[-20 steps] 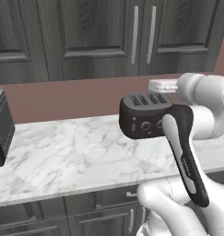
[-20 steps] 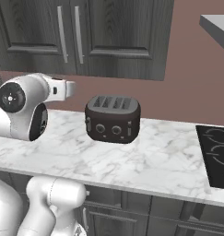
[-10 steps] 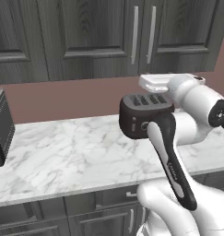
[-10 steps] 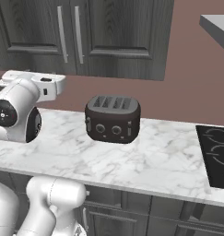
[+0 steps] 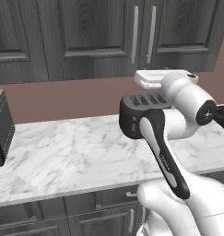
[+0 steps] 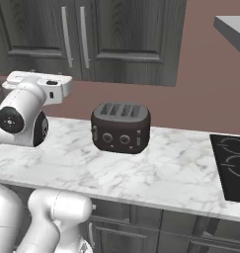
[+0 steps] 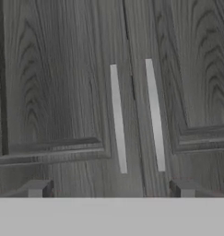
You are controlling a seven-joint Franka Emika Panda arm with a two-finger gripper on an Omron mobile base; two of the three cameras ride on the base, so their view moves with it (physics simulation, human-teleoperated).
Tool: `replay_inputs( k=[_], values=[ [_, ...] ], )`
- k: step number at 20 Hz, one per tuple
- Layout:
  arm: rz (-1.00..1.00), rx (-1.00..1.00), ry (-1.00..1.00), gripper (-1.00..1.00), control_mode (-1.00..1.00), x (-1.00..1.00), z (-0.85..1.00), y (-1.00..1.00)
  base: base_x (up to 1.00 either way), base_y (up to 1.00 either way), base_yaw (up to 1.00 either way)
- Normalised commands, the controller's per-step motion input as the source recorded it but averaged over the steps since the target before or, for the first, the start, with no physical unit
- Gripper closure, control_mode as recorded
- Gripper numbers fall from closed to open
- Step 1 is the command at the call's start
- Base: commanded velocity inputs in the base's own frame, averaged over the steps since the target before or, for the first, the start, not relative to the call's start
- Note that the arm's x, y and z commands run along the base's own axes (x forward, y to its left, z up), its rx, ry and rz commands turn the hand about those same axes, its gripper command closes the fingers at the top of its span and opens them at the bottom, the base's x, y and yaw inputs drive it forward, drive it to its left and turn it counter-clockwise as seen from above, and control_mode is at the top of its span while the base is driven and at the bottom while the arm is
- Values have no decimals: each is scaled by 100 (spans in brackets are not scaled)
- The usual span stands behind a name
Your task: Get the candle and the beer from the cabinet and move them to the dining counter.
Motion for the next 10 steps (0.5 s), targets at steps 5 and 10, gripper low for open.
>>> replay_inputs(
  k=[5,10],
  values=[
    [-7,0,-5,-100,-100,38,8,0,0,0,0],
    [-9,0,-4,-100,-100,35,9,0,0,0,0]
  ],
)
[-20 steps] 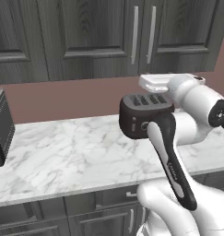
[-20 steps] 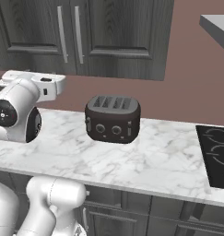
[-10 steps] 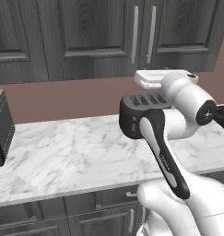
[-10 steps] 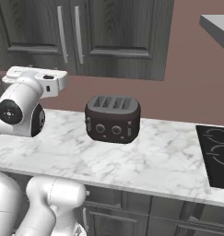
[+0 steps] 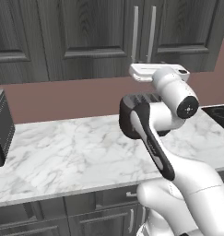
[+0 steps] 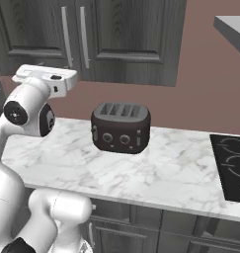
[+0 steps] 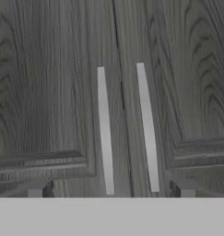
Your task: Get the candle and the beer from the cabinet and move them to the dining counter.
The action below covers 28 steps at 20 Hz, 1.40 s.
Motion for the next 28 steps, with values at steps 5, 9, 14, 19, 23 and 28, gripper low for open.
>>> replay_inputs(
  k=[5,9,14,19,23,28],
  values=[
    [-7,0,-7,-100,-100,36,9,0,0,0,0],
    [0,0,-10,-100,-100,40,6,13,0,0,0],
    [2,0,-6,-100,-100,50,0,11,0,0,0],
    [0,0,0,-100,-100,47,0,10,0,0,0],
    [0,0,0,-100,-100,38,1,0,0,0,0],
    [0,0,0,-100,-100,32,3,0,0,0,0]
  ],
)
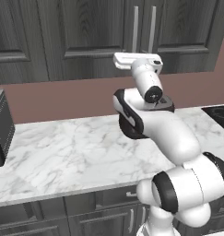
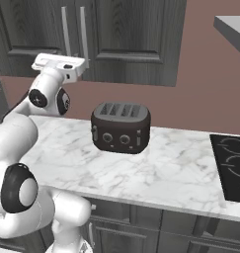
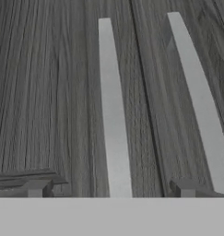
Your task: Get the candle and the beer from the cabinet and move them to the dining counter.
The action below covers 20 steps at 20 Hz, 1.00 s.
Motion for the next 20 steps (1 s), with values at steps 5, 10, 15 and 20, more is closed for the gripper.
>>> replay_inputs(
  k=[5,10,15,20],
  values=[
    [0,0,0,-100,-100,29,28,0,0,0,0],
    [0,0,0,-100,-100,16,25,0,0,0,0],
    [0,0,0,-100,-100,9,13,0,0,0,0],
    [0,0,0,-100,-100,17,5,0,0,0,0]
  ],
)
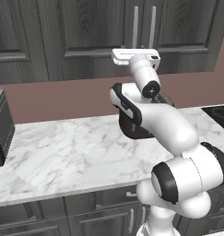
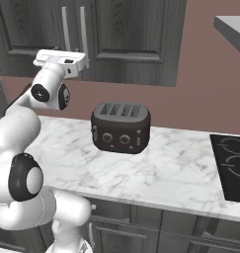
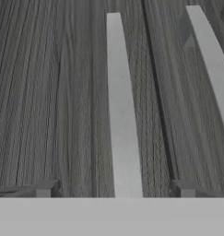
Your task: Get the candle and the beer from the cabinet and move them to the dining counter.
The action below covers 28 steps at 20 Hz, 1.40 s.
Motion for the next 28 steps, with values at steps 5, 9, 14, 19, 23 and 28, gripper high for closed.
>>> replay_inputs(
  k=[5,9,14,19,23,28],
  values=[
    [0,0,0,-100,-100,19,0,0,0,0,0],
    [0,0,0,100,-100,0,0,0,0,0,0],
    [0,0,0,100,-100,0,0,0,0,0,0],
    [0,0,0,100,-100,0,0,0,0,0,0],
    [0,0,0,100,-100,0,0,0,0,0,0],
    [0,0,0,100,-100,-3,1,0,0,0,0]
  ],
)
